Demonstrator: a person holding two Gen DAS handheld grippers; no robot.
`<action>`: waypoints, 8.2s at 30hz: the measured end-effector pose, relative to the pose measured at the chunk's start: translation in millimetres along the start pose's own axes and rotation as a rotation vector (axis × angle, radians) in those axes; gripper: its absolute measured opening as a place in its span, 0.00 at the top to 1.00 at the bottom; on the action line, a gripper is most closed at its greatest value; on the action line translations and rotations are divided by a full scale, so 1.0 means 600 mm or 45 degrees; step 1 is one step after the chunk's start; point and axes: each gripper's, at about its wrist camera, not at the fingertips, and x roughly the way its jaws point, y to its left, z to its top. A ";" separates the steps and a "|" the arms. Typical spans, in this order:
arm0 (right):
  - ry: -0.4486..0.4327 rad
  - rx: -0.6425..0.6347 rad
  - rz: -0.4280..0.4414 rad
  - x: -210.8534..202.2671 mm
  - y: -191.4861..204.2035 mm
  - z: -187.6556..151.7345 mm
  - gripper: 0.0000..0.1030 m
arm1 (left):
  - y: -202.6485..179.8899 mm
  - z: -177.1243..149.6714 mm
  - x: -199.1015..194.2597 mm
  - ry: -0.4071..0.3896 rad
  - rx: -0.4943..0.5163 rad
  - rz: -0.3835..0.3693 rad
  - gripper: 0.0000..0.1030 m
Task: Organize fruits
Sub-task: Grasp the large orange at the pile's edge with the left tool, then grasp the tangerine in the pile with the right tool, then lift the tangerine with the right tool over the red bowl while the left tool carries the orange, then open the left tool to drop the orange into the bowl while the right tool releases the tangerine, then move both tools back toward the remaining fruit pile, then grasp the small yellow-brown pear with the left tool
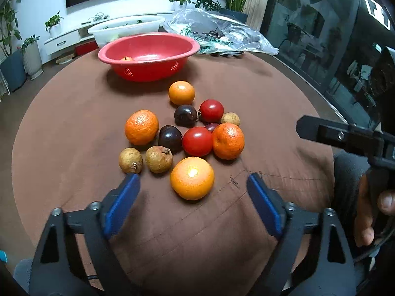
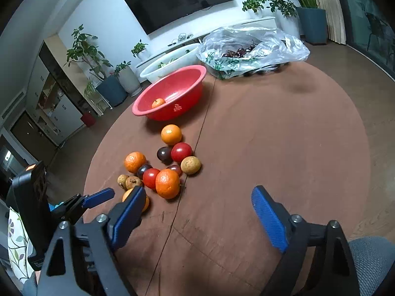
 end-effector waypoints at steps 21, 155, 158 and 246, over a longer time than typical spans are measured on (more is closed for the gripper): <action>0.020 -0.045 -0.012 0.004 0.014 -0.015 0.18 | 0.000 0.004 0.041 0.055 -0.008 0.001 0.64; 0.275 -0.205 -0.064 0.362 0.087 0.340 0.65 | 0.149 0.323 0.218 0.081 0.131 -0.004 0.64; 0.277 -0.216 -0.080 0.363 0.089 0.340 0.65 | 0.149 0.322 0.217 0.077 0.131 -0.009 0.55; 0.149 -0.427 0.150 0.070 0.105 -0.031 0.39 | 0.114 0.054 0.068 0.266 0.531 -0.217 0.77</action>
